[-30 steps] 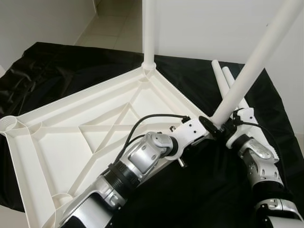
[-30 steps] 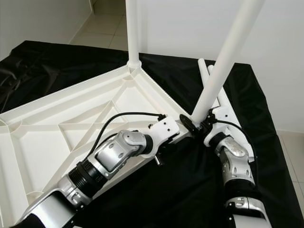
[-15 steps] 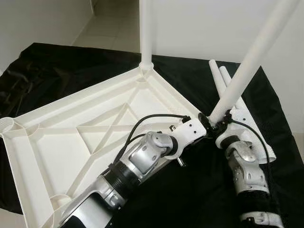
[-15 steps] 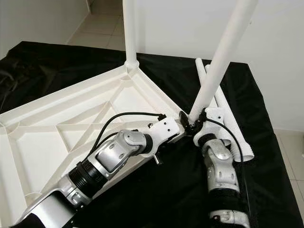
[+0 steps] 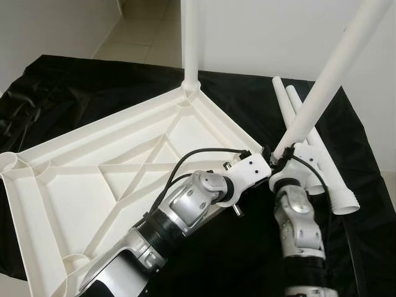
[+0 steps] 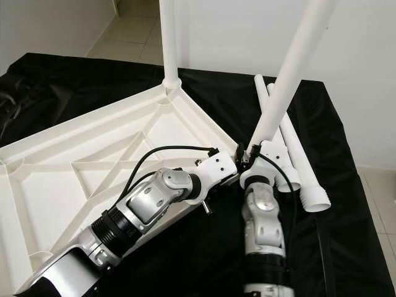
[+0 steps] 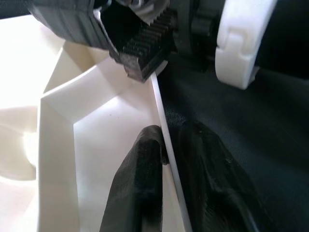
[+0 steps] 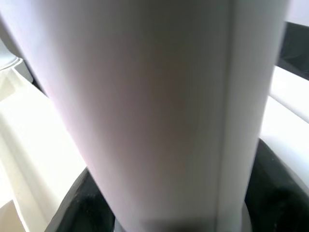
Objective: Building children table
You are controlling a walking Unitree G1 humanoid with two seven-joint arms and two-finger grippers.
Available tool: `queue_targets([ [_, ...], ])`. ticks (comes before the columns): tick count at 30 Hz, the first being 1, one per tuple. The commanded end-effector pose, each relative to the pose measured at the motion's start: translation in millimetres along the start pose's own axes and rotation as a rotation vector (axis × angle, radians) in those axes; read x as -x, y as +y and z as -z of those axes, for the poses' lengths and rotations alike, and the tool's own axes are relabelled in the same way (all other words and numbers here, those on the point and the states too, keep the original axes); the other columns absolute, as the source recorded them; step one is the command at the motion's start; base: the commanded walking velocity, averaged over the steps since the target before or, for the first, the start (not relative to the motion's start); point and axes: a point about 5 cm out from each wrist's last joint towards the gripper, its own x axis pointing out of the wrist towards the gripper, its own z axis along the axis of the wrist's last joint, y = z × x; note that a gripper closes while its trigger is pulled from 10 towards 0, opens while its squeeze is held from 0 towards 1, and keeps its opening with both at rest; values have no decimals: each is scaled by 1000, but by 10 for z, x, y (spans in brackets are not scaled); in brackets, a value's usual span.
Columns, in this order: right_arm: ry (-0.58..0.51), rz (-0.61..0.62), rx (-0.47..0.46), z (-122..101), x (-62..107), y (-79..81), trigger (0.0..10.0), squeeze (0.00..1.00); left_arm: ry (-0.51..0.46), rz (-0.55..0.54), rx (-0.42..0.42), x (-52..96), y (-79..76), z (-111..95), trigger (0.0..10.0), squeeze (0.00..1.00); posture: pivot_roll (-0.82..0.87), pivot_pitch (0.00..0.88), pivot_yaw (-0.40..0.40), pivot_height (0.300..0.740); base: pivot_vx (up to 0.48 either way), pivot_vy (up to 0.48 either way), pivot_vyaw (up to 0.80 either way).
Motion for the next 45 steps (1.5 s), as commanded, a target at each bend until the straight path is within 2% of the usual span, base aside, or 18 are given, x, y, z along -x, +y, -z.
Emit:
queue_targets([
  [1, 41, -48, -35, 25, 45, 217, 0, 0, 77, 94, 39, -108, -164, 199, 10000, 0, -71, 99, -4, 740, 0, 0, 0],
  [2, 45, -38, -35, 17, 38, 199, 10000, 0, 77, 99, 46, -102, -173, 210, 10000, 0, -73, 98, -4, 740, 0, 0, 0],
  [6, 41, -24, -16, 4, 24, 163, 10000, 0, 77, 107, 56, -93, -195, 227, 10000, 0, -73, 97, -4, 740, 0, 0, 0],
  [7, 47, -17, -17, 12, 21, 147, 10000, 1000, 79, 111, 59, -92, -207, 237, 10000, 0, -74, 96, -4, 740, 0, 0, 0],
  [14, 44, -38, -16, 12, 13, 102, 10000, 1000, 77, 114, 70, -94, -224, 257, 10000, 0, -73, 92, -8, 740, 0, 0, 0],
  [15, 33, -66, -11, 0, 9, 94, 10000, 0, 75, 112, 74, -94, -221, 259, 10000, 0, -74, 90, -9, 740, 0, 0, 0],
  [18, -8, -192, -18, -48, -21, 46, 10000, 0, 57, 100, 90, -88, -206, 259, 10000, 0, -76, 86, -9, 740, 0, 0, 0],
  [24, -21, -276, -4, -70, -35, 3, 10000, 0, 30, 90, 105, -77, -186, 252, 10000, 0, -76, 86, -9, 740, 0, 0, 0],
  [25, -26, -327, 15, -85, -57, -59, 10000, 0, 11, 69, 112, -71, -155, 262, 10000, 0, -81, 85, -7, 740, 0, 0, 0],
  [28, -29, -363, 28, -98, -72, -104, 10000, 0, -2, 54, 117, -66, -132, 271, 10000, 0, -82, 86, -6, 740, 0, 0, 0],
  [30, -44, -460, 78, -141, -107, -217, 10000, 0, -20, 28, 133, -58, -106, 290, 10000, 0, -83, 90, -4, 740, 0, 0, 0],
  [33, -46, -515, 105, -146, -108, -264, 10000, 0, -23, 27, 132, -55, -109, 293, 10000, 0, -81, 96, -4, 740, 0, 0, 0],
  [35, -23, -629, 135, -100, -95, -371, 10000, 0, -30, 28, 133, -50, -108, 293, 10000, 0, -79, 102, -1, 740, 0, 0, 0],
  [42, 34, -713, 143, 10, -156, -569, 10000, 0, -29, 37, 126, -36, -114, 304, 10000, 0, -70, 102, 6, 740, 0, 0, 0],
  [45, 38, -721, 155, 19, -169, -582, 10000, 0, -30, 40, 124, -33, -114, 305, 10000, 0, -66, 102, 8, 740, 0, 0, 0],
])
